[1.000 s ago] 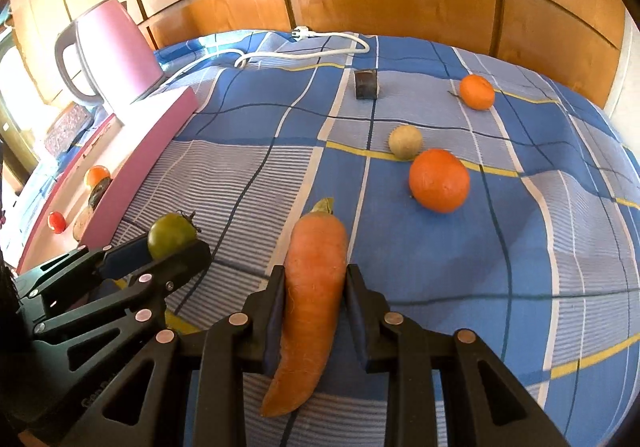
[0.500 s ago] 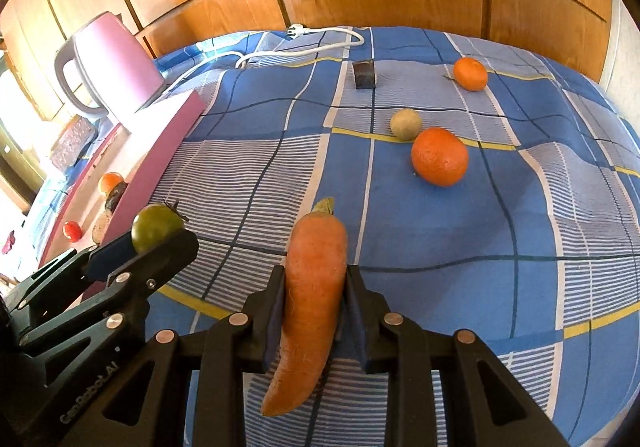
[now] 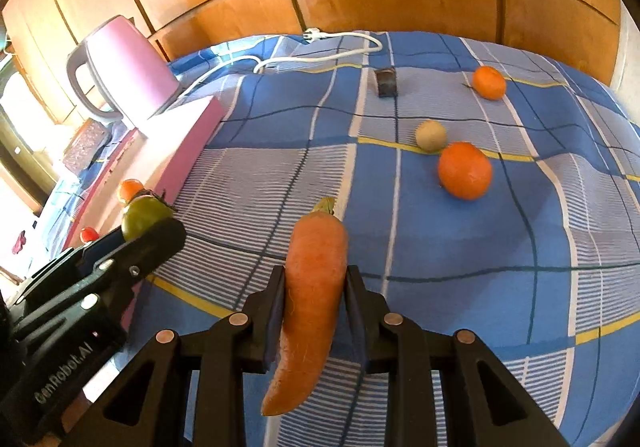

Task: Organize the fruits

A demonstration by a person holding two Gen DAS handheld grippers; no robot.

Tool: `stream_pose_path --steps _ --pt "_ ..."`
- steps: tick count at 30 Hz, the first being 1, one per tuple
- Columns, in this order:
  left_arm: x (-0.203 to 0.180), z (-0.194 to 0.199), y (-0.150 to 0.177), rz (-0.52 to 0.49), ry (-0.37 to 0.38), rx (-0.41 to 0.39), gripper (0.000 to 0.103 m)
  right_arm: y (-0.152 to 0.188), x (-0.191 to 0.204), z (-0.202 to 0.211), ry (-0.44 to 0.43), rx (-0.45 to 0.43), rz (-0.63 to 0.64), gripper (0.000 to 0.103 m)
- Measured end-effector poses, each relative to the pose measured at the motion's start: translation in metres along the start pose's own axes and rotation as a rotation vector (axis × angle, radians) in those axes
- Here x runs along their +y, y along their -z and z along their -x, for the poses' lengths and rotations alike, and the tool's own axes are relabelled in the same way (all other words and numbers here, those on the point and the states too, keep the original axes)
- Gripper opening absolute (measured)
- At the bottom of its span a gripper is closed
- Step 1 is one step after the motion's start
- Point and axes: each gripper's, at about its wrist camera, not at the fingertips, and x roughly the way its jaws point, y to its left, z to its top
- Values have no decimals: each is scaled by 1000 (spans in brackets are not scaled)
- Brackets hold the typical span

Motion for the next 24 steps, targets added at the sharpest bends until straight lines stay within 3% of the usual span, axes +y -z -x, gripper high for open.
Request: stream_pose_path --steps 11,19,24 --pt "75 29 -20 168 -97 -72 33 -22 46 -1 -87 1 98 29" --pt "129 32 -17 271 -185 -70 33 -42 93 -14 -185 24 168 29" --pt "147 28 -17 303 -192 -64 33 -59 121 -21 -217 19 211 29"
